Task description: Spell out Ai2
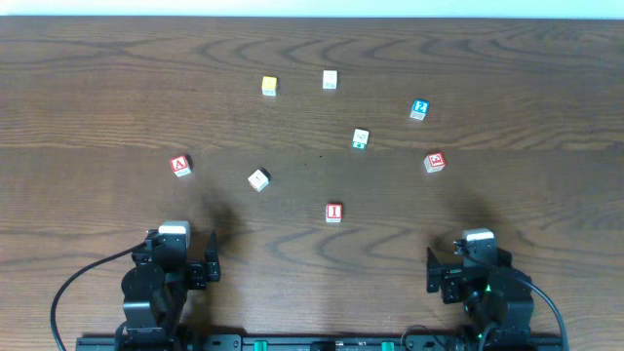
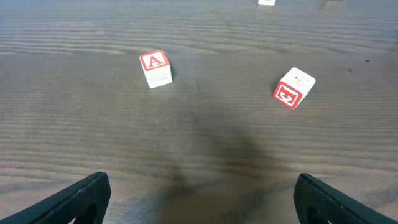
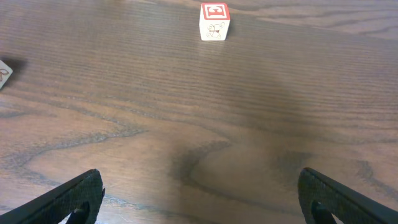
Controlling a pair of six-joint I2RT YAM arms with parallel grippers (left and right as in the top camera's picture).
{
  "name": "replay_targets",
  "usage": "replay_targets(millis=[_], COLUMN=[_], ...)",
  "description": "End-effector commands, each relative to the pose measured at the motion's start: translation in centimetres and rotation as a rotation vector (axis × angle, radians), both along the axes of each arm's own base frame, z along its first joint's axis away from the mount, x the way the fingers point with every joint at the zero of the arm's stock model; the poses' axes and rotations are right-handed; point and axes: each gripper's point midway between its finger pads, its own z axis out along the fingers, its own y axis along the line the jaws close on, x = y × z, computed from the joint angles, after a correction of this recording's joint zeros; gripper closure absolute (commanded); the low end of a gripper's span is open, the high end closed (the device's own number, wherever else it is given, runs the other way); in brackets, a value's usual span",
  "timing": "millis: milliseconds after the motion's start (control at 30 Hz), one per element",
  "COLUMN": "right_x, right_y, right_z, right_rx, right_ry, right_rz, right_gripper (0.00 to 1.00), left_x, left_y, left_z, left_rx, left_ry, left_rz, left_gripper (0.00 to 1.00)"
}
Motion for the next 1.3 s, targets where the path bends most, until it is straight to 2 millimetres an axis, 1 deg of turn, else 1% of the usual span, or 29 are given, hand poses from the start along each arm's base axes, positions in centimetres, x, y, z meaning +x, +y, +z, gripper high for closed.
replay_targets(millis=[0,233,333,400,467,567,600,667,700,767,900,967,1067,1167,1267], right_x=[0.0,0.0,0.5,1.3,2.2,2.6,2.5,2.1,2.1,2.1,2.6,2.9,3.1,3.2,4.2], right_y=[0.0,0.0,0.3,1.3,3.2,5.1,5.7,6.5,6.6,6.5,6.4,6.3,6.5,7.2,7.3], right_z=[-0.4,-0.4,0.3,1.7,4.3,6.8,7.2,7.1,7.1,7.2,8.8,9.7,11.5,13.9,15.0], right_rx=[0.013,0.013,0.035,0.115,0.279,0.499,0.595,0.767,0.821,0.861,0.962,1.060,1.068,0.977,0.950], right_ry=[0.007,0.007,-0.027,-0.087,-0.176,-0.219,-0.203,-0.131,-0.111,-0.101,-0.138,-0.144,-0.205,-0.315,-0.358], right_rz=[-0.008,-0.008,-0.005,0.014,0.054,0.079,0.065,0.022,-0.004,-0.032,-0.062,-0.099,-0.044,0.092,0.123], right_gripper=[0.01,0.01,0.01,0.01,0.01,0.01,0.01,0.01,0.01,0.01,0.01,0.01,0.01,0.01,0.01], left_x=[0.0,0.0,0.0,0.0,0.0,0.0,0.0,0.0,0.0,0.0,0.0,0.0,0.0,0.0,0.0], left_y=[0.1,0.1,0.1,0.1,0.1,0.1,0.1,0.1,0.1,0.1,0.1,0.1,0.1,0.1,0.1], left_z=[-0.2,-0.2,-0.2,-0.2,-0.2,-0.2,-0.2,-0.2,-0.2,-0.2,-0.2,-0.2,-0.2,-0.2,-0.2], left_rx=[0.010,0.010,0.010,0.010,0.010,0.010,0.010,0.010,0.010,0.010,0.010,0.010,0.010,0.010,0.010], left_ry=[-0.001,-0.001,-0.001,-0.001,-0.001,-0.001,-0.001,-0.001,-0.001,-0.001,-0.001,-0.001,-0.001,-0.001,-0.001], left_rz=[-0.002,-0.003,-0.003,-0.003,-0.002,-0.003,-0.002,-0.002,-0.002,-0.002,-0.002,-0.002,-0.003,-0.002,-0.002], left_gripper=[0.05,0.05,0.05,0.05,0.05,0.04,0.05,0.05,0.05,0.05,0.05,0.05,0.05,0.05,0.05])
